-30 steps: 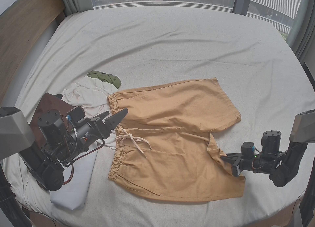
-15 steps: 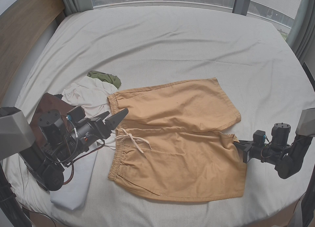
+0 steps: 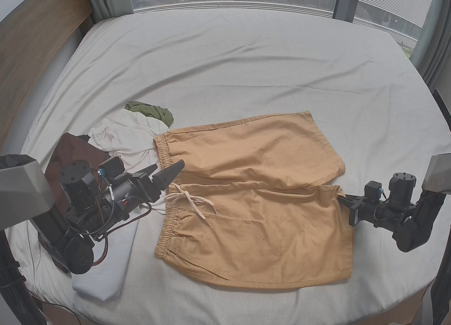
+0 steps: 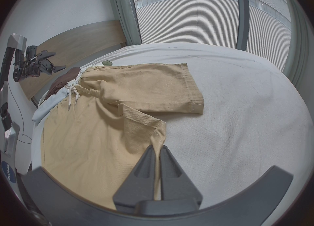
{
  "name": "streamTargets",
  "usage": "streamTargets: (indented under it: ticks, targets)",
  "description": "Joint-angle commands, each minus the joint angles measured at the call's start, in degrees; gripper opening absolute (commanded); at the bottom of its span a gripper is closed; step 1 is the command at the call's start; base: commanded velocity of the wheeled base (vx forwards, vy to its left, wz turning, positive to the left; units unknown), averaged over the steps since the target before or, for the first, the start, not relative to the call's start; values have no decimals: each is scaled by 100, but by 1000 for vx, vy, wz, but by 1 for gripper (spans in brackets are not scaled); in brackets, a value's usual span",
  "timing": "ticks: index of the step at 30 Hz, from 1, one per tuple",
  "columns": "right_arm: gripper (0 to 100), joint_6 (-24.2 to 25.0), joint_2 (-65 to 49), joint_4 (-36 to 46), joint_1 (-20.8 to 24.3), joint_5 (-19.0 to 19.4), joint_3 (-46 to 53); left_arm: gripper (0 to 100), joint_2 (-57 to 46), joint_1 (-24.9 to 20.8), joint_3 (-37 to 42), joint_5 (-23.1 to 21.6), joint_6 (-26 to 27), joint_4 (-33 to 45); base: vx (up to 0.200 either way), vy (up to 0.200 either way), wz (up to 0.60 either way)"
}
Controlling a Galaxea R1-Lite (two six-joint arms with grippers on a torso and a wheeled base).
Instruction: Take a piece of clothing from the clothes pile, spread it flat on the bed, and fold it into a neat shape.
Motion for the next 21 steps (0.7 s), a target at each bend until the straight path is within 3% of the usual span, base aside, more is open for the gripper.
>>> streamTargets:
  ticks: [1, 7, 11, 18, 21]
  targets:
    - [100, 14, -19, -17, -16, -4, -11, 100, 61, 0, 0, -1, -3, -12, 0, 0, 0]
    - [100, 111, -177, -17, -235, -21, -116, 100, 123, 9, 9, -1, 5, -12, 0, 0, 0]
    - [100, 243, -317, -8, -525, -276, -204, 100, 149, 9, 70, 8, 5, -12, 0, 0, 0]
    - [100, 348, -616, -35, -473, -232, -160, 100, 184, 26, 386, -10, 5, -12, 0, 0, 0]
    - [100, 462, -766, -166, -429, -30, -72, 100, 184, 35, 668, -36, 5, -12, 0, 0, 0]
